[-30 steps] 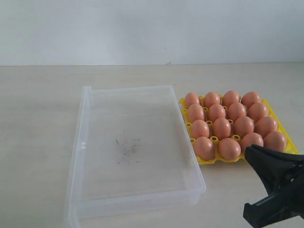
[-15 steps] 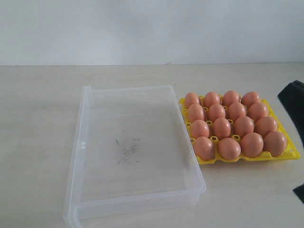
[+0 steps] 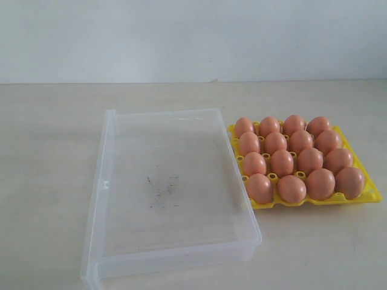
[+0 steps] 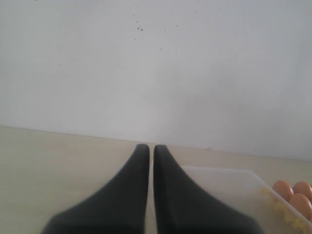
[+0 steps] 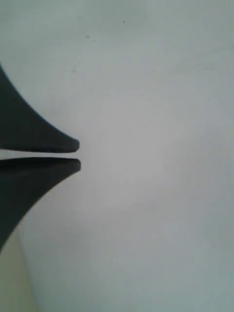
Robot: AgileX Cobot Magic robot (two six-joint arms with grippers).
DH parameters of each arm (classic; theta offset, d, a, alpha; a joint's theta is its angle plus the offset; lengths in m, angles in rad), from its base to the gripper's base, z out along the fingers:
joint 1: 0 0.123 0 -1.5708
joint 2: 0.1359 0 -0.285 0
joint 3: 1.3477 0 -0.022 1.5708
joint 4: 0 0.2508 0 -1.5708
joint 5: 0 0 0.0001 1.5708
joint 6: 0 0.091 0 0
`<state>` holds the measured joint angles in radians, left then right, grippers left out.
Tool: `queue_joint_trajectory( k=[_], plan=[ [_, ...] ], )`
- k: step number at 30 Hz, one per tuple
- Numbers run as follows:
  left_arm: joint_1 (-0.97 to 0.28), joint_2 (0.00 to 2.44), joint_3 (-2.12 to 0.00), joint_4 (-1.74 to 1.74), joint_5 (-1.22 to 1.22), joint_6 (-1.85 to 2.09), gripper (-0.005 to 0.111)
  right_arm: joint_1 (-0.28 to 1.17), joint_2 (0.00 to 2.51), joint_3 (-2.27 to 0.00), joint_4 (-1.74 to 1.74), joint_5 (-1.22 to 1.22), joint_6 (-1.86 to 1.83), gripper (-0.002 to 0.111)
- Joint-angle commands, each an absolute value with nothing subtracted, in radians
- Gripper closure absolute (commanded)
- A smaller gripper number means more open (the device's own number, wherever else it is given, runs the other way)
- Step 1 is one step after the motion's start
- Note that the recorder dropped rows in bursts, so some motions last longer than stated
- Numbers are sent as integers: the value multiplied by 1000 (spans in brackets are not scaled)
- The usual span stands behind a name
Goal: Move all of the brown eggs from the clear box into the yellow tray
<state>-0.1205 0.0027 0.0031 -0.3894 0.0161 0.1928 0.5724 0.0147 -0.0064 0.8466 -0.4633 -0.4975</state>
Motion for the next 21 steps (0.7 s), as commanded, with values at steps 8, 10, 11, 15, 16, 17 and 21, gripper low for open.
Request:
queue_joint_trajectory(
  k=[8,10,11,15,16,17,21],
  plan=[
    [-126,0,0,-400,0,185,103,81,0,0,829,141,-422,109],
    [-126,0,0,-400,0,185,103,14,0,0,829,203,-424,109],
    [-126,0,0,-400,0,185,103,-9,0,0,829,220,-424,109],
    [-126,0,0,-400,0,185,103,-17,0,0,833,212,-424,109],
    [-126,0,0,-400,0,185,103,-17,0,0,833,204,-430,109],
    [-126,0,0,-400,0,185,103,-17,0,0,831,203,-443,109],
    [-126,0,0,-400,0,185,103,-30,0,0,822,232,-525,109]
  ],
)
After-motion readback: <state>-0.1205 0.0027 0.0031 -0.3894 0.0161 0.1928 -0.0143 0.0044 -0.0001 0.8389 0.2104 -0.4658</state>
